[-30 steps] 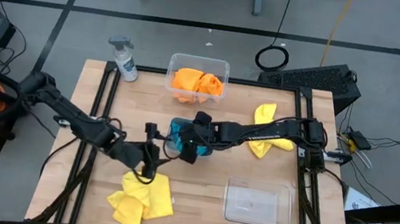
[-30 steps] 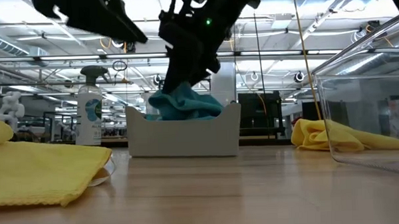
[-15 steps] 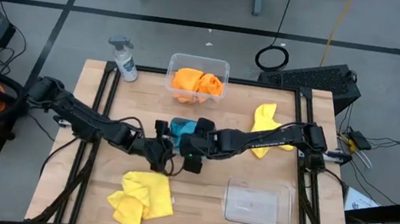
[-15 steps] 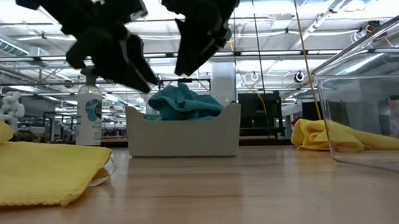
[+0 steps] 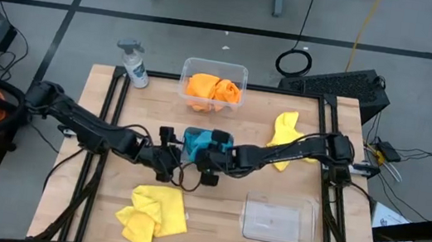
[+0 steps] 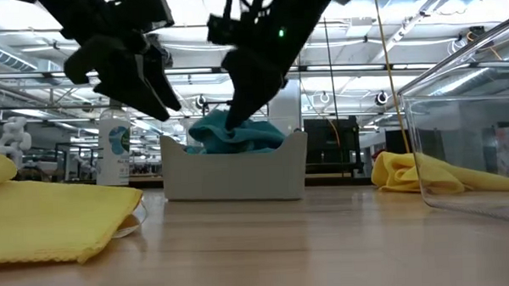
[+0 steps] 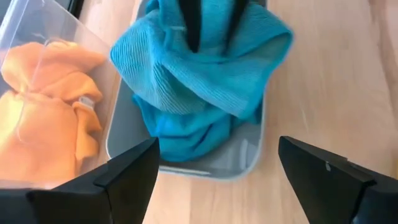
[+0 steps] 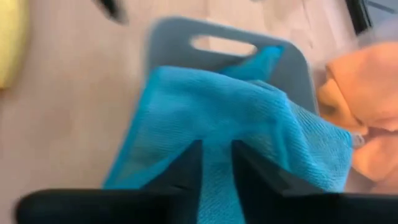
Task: Sort microfiber towel by color & place in baskets
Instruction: Put the blue microfiber towel into the grey bin
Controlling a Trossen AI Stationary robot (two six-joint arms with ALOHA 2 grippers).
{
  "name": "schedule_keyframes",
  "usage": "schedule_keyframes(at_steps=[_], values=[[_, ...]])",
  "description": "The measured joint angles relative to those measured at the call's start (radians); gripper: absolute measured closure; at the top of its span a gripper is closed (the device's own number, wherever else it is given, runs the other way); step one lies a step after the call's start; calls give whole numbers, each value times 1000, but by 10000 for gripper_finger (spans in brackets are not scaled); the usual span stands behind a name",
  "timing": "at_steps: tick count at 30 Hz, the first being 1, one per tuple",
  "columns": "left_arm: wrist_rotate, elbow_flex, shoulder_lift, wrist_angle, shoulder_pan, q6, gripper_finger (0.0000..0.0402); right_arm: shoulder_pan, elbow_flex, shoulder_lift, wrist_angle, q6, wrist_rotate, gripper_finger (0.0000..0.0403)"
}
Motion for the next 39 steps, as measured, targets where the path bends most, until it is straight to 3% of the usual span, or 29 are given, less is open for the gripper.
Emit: schedule_keyframes(at_steps=[3, 6, 10, 20, 27, 39], values=[[-2, 0, -18, -22, -16, -24, 68, -31, -51, 0, 53, 12, -5, 371], [-3, 0, -28, -18, -29, -30, 68, -54, -108, 1, 153, 15, -79, 397], [-3, 0, -28, -16, -41, -30, 68, -67, -152, 1, 239, 15, -162, 388], [-4, 0, -28, -10, -55, -30, 68, -50, -132, -68, 176, 13, -155, 390], [-3, 0, -27, 10, -56, -28, 68, -75, -131, -92, 244, -55, -113, 400], [4, 0, -27, 18, -61, -25, 68, -162, -139, 77, 254, 37, -170, 402]])
